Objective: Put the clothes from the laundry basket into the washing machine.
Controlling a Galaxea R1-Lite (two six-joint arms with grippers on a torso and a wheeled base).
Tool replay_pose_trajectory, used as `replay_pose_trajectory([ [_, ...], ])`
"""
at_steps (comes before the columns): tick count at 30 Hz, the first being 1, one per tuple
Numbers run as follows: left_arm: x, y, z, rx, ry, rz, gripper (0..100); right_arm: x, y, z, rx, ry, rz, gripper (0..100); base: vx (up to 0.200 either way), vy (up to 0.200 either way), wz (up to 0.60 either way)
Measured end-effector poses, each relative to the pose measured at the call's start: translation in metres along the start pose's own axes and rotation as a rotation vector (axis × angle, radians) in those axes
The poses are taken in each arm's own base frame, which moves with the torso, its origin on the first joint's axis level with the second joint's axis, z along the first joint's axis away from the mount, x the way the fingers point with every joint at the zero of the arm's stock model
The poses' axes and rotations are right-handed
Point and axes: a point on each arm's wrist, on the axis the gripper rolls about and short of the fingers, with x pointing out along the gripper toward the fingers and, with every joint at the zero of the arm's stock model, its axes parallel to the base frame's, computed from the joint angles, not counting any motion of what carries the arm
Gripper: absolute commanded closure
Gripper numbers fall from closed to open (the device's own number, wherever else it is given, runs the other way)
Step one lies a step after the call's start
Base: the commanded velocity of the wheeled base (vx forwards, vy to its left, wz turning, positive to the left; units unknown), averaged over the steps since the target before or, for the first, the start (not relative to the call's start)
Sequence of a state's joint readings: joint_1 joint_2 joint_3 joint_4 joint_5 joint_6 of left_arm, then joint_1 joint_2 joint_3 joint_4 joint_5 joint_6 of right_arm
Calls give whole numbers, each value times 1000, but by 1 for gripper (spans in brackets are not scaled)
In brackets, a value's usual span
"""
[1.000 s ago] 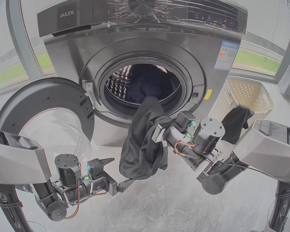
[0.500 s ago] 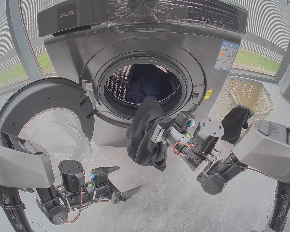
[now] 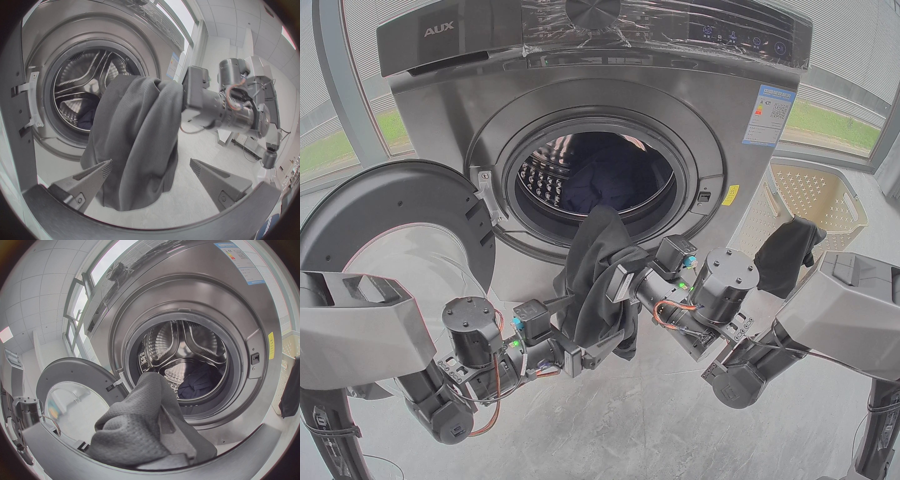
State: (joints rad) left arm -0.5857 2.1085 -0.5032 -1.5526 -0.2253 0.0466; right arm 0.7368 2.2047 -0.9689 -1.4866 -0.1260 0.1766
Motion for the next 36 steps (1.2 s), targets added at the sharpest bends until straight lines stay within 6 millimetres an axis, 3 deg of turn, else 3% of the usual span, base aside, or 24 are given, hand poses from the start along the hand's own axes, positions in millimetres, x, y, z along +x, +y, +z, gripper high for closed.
replay_pose_trajectory([
  [14, 54, 14, -6, -2, -97, 84, 0, -6, 13, -3, 7, 22, 29, 100, 0, 0, 0],
  [27, 82, 42, -9, -26, -176, 246, 0, -20, 23, 3, 18, 36, 48, 100, 0, 0, 0],
  [28, 83, 44, -10, -27, -176, 251, 100, -20, 23, 4, 18, 35, 48, 100, 0, 0, 0],
  [36, 83, 49, -13, -28, -171, 262, 100, -20, 22, 6, 21, 32, 44, 100, 0, 0, 0],
])
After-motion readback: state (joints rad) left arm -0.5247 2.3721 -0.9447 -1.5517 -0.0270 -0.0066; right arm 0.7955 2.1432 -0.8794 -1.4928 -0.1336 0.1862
